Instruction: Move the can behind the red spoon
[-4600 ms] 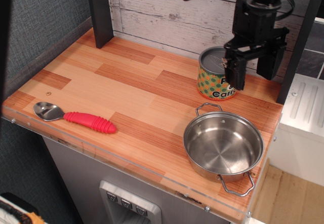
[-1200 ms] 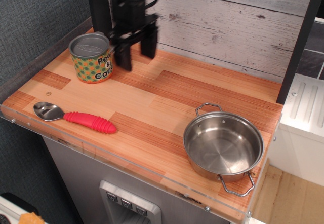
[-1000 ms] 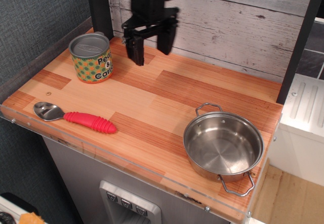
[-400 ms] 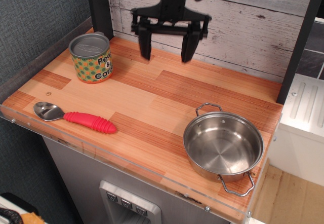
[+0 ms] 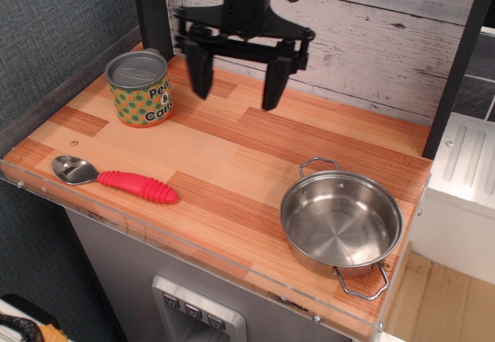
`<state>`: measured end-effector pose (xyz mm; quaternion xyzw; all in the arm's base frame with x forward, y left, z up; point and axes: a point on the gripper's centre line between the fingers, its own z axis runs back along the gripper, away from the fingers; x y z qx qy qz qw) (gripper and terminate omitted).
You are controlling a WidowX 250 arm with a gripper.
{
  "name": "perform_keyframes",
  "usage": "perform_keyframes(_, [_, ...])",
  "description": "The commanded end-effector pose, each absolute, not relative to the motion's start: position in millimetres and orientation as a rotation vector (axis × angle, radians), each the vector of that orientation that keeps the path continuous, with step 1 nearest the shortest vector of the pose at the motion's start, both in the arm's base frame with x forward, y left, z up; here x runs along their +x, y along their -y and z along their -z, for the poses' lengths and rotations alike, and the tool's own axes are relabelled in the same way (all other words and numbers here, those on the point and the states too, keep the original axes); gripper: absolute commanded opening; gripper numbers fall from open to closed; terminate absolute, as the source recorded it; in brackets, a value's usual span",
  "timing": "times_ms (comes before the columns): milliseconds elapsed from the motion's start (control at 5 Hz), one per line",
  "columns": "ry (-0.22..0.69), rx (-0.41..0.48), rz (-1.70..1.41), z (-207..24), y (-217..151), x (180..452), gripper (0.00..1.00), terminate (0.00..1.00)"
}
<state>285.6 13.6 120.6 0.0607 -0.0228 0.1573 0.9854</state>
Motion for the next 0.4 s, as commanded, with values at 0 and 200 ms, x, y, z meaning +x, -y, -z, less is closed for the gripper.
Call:
perform_keyframes(0, [0.09, 0.113, -0.268, -141.0, -17.7, 268.1, 1.0, 0.0])
perform_keyframes(200, [0.09, 0.113, -0.268, -141.0, -17.7, 268.1, 1.0, 1.0])
